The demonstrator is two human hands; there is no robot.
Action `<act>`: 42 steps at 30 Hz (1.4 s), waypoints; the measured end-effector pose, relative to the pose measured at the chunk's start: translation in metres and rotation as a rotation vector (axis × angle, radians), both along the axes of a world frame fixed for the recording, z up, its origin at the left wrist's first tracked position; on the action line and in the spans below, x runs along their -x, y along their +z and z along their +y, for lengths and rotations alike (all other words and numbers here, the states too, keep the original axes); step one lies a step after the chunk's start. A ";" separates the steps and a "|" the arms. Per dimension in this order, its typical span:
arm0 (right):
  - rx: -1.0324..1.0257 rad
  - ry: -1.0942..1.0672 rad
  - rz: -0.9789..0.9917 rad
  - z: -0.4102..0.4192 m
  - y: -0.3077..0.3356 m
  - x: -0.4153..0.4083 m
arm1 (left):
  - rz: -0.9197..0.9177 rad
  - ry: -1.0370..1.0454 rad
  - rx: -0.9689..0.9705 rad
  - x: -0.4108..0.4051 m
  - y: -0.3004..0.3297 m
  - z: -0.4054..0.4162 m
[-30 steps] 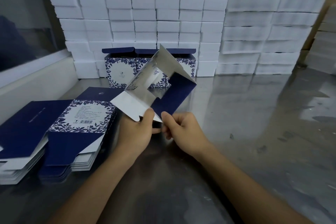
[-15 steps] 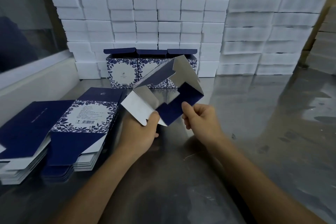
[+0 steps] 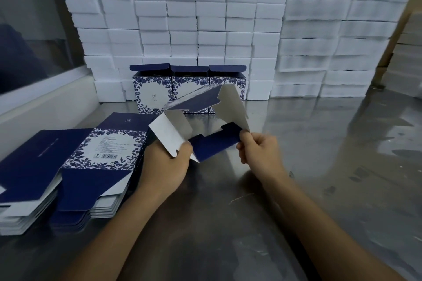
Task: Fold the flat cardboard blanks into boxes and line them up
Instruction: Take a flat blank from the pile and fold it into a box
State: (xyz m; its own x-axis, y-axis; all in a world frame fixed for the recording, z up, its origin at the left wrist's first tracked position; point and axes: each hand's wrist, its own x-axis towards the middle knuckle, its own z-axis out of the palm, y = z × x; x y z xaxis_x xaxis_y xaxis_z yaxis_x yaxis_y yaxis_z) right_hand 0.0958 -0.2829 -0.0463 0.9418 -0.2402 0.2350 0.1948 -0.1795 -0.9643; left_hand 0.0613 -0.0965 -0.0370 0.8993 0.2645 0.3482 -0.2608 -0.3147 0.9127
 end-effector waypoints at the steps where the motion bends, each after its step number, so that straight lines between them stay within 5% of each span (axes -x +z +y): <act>1: 0.043 -0.020 -0.005 0.000 -0.001 0.000 | -0.014 0.018 -0.031 -0.001 0.000 0.001; 5: 0.101 -0.120 -0.118 -0.001 0.001 0.007 | -0.101 0.123 -0.187 -0.005 -0.001 0.004; 10: 0.061 0.054 -0.375 0.008 0.014 0.017 | -0.204 0.080 -0.219 -0.004 -0.003 0.005; 18: 0.055 0.207 -0.403 0.014 0.013 0.021 | -0.246 -0.038 -0.095 0.002 0.006 0.005; 25: 0.214 0.117 -0.301 0.014 0.006 0.015 | -0.220 0.042 -0.115 0.000 0.005 0.001; 29: 0.343 -0.019 -0.408 0.014 0.005 0.015 | -0.260 0.034 -0.125 0.004 0.005 -0.002; 35: 0.336 -0.170 -0.479 0.009 0.010 0.016 | -0.293 0.021 -0.119 0.007 0.006 -0.006; 42: 0.277 -0.106 -0.338 0.007 0.008 0.010 | -0.271 0.045 -0.121 0.004 0.006 -0.003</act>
